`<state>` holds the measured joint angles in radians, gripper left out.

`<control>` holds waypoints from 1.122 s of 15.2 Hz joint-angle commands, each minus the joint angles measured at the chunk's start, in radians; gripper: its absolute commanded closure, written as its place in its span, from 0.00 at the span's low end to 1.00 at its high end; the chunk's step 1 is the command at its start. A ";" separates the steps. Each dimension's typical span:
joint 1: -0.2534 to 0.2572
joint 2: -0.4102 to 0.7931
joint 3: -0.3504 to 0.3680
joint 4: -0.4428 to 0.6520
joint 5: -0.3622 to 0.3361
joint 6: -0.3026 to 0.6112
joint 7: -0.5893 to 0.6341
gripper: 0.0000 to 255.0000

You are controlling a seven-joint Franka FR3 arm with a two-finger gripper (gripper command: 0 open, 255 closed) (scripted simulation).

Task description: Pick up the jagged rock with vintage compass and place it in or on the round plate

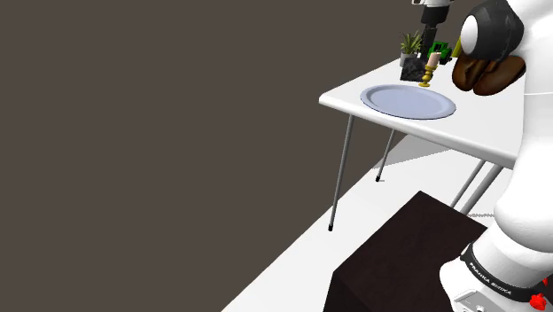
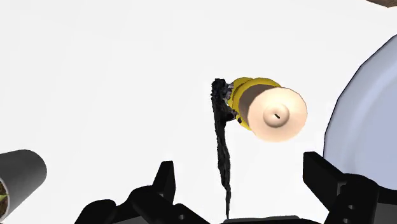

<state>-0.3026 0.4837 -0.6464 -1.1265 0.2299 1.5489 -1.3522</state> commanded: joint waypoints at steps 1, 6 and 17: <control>-0.024 0.033 0.008 0.034 0.019 -0.005 -0.018 0.00; 0.002 0.012 0.005 -0.070 0.009 0.077 -0.021 0.00; 0.008 0.008 0.005 -0.098 0.007 0.101 -0.021 1.00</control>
<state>-0.2945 0.4918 -0.6415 -1.2250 0.2367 1.6495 -1.3736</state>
